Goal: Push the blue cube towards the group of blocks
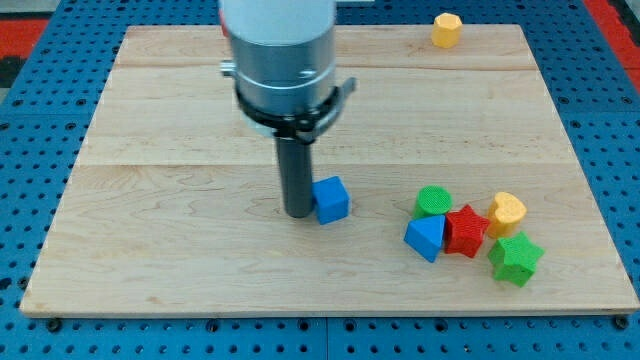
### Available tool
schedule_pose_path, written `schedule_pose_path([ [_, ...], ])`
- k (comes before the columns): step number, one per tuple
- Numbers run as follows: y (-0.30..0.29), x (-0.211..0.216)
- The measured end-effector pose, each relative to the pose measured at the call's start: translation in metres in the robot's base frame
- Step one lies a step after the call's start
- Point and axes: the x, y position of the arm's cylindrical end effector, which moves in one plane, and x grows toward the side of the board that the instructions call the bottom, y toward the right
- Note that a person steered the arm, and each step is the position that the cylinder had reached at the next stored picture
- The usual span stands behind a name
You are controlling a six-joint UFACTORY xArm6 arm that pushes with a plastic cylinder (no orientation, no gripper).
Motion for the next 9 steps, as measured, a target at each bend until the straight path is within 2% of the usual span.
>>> schedule_pose_path([
  [1, -0.014, 0.008],
  [2, -0.063, 0.027],
  [3, -0.016, -0.023],
  [4, 0.06, -0.042],
  [5, 0.049, -0.019],
  [6, -0.027, -0.019],
  [7, -0.057, -0.002],
  [8, -0.059, 0.029],
  [9, 0.026, 0.028],
])
